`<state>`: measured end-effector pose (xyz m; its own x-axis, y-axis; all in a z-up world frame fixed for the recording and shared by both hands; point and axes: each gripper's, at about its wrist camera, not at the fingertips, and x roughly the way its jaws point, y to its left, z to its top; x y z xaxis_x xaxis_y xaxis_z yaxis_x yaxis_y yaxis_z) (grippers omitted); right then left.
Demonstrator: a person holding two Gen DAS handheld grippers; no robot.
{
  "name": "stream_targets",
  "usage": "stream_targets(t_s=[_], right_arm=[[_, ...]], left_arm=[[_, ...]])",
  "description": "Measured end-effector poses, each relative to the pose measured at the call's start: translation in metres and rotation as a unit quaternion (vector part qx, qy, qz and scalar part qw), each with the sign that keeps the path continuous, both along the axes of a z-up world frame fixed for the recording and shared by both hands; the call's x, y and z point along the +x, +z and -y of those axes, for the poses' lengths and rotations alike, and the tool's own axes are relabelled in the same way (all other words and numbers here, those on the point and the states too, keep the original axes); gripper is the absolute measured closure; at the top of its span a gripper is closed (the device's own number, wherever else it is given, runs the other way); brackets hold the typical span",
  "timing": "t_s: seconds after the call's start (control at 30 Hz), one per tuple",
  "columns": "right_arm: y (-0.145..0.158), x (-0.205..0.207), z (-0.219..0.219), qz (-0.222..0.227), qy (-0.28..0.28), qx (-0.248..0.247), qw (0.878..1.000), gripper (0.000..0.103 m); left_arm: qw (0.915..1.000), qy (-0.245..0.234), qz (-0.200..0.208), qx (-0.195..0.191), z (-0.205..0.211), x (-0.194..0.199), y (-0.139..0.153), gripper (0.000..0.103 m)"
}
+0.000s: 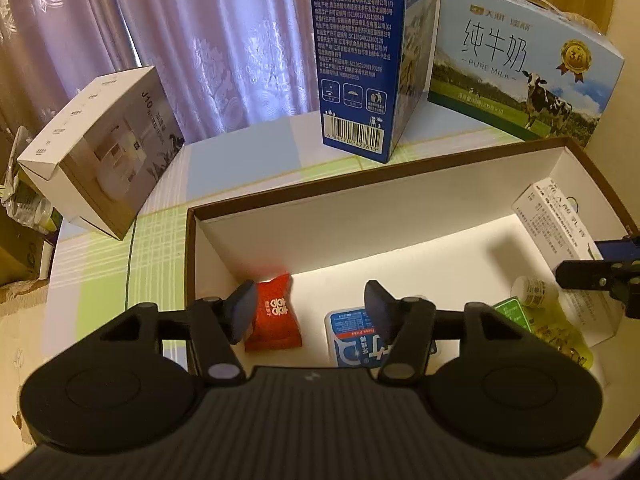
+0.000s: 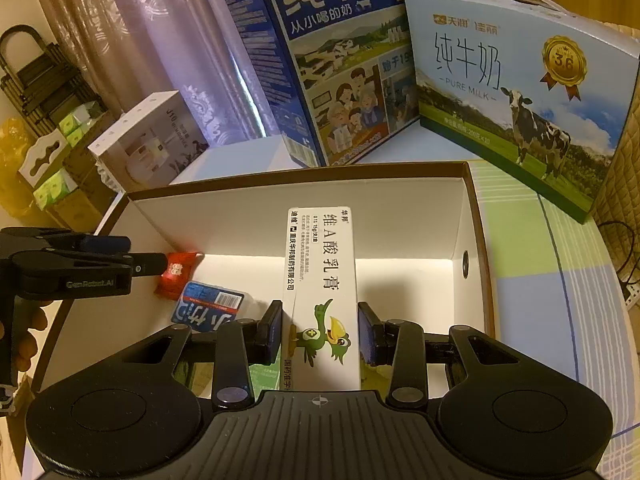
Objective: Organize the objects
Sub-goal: 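Lower and release the candy with the left tool while the right releases the ointment box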
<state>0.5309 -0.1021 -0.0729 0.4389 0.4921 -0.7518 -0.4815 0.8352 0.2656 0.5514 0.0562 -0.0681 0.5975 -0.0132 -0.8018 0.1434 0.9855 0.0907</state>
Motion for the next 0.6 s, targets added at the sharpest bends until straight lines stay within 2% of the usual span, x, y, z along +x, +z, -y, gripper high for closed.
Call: stream_targets(t_s=[0.37,0.47,0.53,0.6], right_arm=[[-0.007,0.008,-0.002,-0.014,-0.008,0.012,1.000,0.068],[-0.003,0.010,0.000,-0.007,-0.020,0.036,0.999,0.068],[0.002,0.010,0.002,0.001,-0.025,0.051,0.998,0.066],[0.007,0.008,0.003,0.008,-0.025,0.054,0.998,0.059]], left_arm=[[0.9998,0.011,-0.001,-0.014,-0.006,-0.004,0.003,0.040],[0.9998,0.009,0.001,-0.019,-0.006,-0.007,0.007,0.032],[0.9997,0.007,0.006,-0.023,-0.006,-0.011,0.011,0.029],[0.9996,0.004,0.010,-0.026,-0.005,-0.016,0.016,0.026]])
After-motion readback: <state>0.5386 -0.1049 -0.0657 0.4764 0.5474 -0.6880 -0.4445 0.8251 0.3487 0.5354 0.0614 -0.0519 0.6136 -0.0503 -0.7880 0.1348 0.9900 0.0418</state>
